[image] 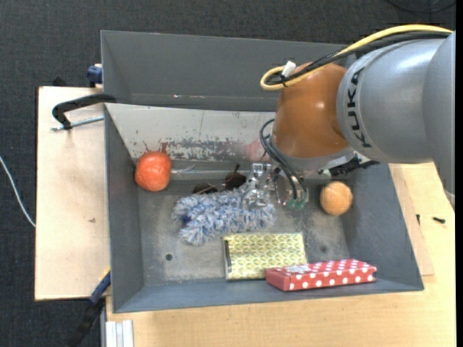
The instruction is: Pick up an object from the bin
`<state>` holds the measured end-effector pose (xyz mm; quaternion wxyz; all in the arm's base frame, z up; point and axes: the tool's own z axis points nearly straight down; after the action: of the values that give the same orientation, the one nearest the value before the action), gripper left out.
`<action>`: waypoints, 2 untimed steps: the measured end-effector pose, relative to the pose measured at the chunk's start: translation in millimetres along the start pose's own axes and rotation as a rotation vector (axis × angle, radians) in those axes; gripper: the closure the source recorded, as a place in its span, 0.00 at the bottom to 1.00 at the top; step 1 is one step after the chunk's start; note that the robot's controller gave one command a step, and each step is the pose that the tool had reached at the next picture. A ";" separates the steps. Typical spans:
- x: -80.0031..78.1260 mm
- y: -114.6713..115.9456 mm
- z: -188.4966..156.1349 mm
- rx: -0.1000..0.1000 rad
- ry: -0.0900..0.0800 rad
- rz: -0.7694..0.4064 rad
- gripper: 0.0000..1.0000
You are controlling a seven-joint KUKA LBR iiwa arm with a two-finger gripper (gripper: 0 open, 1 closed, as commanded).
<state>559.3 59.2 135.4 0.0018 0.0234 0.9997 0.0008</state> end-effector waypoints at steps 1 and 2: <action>-3.5 6.2 -16.4 0.000 0.000 -0.004 1.00; 7.9 7.9 -73.5 0.001 0.004 0.041 1.00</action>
Offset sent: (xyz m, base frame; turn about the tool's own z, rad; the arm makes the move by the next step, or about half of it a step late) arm -0.0197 0.0092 0.1294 0.0914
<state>551.5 67.4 208.8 -0.0004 0.0441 0.9990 0.0005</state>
